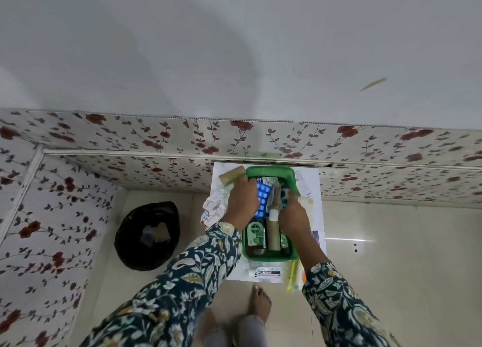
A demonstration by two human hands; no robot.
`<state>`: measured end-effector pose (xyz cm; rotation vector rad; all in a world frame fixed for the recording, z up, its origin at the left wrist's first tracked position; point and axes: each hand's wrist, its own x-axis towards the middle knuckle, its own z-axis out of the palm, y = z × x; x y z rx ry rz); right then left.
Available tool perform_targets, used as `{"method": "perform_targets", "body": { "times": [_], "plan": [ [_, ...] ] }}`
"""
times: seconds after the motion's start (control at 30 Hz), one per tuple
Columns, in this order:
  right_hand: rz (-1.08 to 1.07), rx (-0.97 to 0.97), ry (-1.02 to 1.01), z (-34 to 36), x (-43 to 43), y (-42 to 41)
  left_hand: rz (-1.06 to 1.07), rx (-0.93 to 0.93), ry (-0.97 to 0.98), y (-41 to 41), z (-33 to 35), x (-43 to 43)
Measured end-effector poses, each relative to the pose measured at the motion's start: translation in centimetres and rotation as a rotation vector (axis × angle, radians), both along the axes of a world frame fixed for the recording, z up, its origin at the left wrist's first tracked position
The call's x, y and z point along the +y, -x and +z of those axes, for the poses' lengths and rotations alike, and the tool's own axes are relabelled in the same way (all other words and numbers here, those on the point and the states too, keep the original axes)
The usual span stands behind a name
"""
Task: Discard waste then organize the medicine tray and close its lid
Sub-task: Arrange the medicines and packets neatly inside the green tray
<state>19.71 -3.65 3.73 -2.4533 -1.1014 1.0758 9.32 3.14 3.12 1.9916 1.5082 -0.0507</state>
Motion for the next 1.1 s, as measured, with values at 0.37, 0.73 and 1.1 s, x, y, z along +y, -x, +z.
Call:
{"method": "perform_targets", "body": {
  "times": [0.37,0.73,1.1],
  "plan": [
    [0.232,-0.018,0.006,-1.4,1.7,-0.6,-0.247,0.241,-0.154,3.0,-1.5,-0.7],
    [0.198,-0.125,-0.04,-2.8,2.1,0.1,-0.066,-0.07,-0.224,4.2,-1.3,1.3],
    [0.301,-0.161,-0.146,-1.5,3.4,2.3,-0.071,-0.16,-0.228,5.1,-1.9,1.9]
  ]
}}
